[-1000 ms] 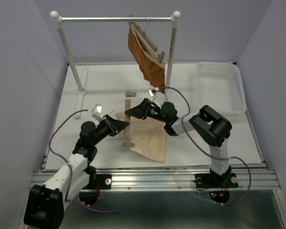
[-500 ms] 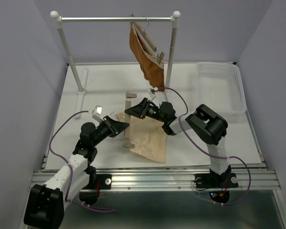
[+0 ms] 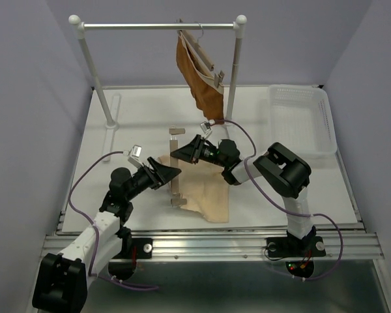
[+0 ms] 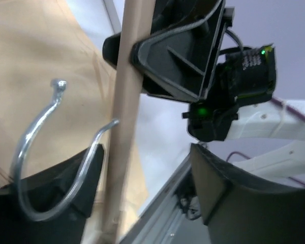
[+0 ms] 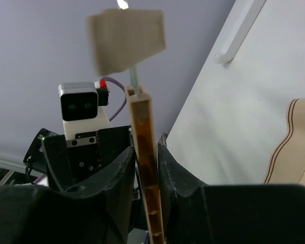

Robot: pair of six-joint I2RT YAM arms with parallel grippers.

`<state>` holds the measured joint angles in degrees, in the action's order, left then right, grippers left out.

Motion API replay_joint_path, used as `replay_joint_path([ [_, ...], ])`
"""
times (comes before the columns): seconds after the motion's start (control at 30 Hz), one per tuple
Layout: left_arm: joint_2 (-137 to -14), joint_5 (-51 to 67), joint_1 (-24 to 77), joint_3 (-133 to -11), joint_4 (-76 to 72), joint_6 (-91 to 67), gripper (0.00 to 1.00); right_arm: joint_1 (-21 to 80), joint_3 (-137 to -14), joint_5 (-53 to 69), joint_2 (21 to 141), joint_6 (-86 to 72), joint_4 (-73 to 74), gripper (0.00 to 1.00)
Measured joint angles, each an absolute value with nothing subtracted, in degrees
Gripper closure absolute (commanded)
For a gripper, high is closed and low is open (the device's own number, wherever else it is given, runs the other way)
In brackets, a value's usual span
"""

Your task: Clip the underwear to the hanger

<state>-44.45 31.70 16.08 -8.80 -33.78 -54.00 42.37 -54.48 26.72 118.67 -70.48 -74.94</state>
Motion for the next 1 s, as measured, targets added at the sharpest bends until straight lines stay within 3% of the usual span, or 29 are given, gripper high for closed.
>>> replay_joint_path([
  [0.6,-47.16,24.99,15.81,-24.86,-11.97,-42.35,0.01,40.91,-46.63,35.05,114.61,-69.19,-76.25,0.99],
  [1.0,-57.21,31.99,10.35,-29.89,-19.35,-40.47,0.01,40.12,-45.15,40.95,114.04,-71.48,-75.0,0.99],
])
